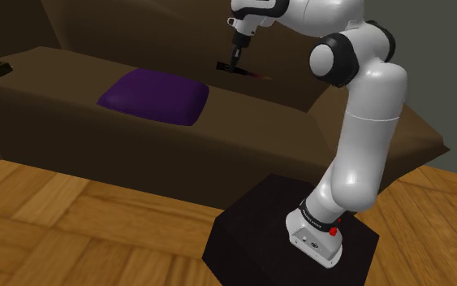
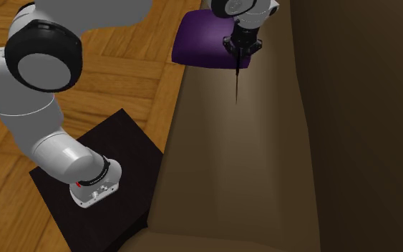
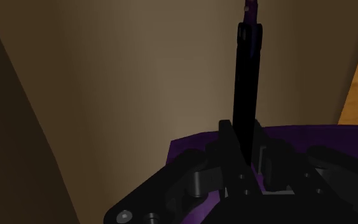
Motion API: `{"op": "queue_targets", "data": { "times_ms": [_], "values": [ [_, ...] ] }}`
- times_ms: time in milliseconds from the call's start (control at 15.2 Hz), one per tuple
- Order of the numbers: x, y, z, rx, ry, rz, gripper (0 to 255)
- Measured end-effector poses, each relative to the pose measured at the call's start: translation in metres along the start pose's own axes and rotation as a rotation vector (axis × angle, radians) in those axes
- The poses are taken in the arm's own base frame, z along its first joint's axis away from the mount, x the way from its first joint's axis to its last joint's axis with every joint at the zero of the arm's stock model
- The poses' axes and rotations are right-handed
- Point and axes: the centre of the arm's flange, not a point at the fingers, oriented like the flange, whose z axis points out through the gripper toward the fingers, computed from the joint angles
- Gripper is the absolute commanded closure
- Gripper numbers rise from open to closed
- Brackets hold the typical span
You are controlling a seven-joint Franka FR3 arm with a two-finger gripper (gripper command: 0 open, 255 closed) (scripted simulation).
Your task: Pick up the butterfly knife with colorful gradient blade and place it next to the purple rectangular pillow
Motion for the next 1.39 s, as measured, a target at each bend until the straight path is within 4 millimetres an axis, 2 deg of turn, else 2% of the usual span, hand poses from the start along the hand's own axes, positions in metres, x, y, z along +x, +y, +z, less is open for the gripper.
{"op": "queue_targets", "data": {
  "times_ms": [198,330,1386],
  "values": [
    [0.033,0.018,0.004,-0.001,0.0,0.001,255],
    [0.046,0.023,0.015,0.001,0.0,-0.001,255],
    [0.041,0.024,0.098,0.002,0.0,-0.001,255]
  ]
}}
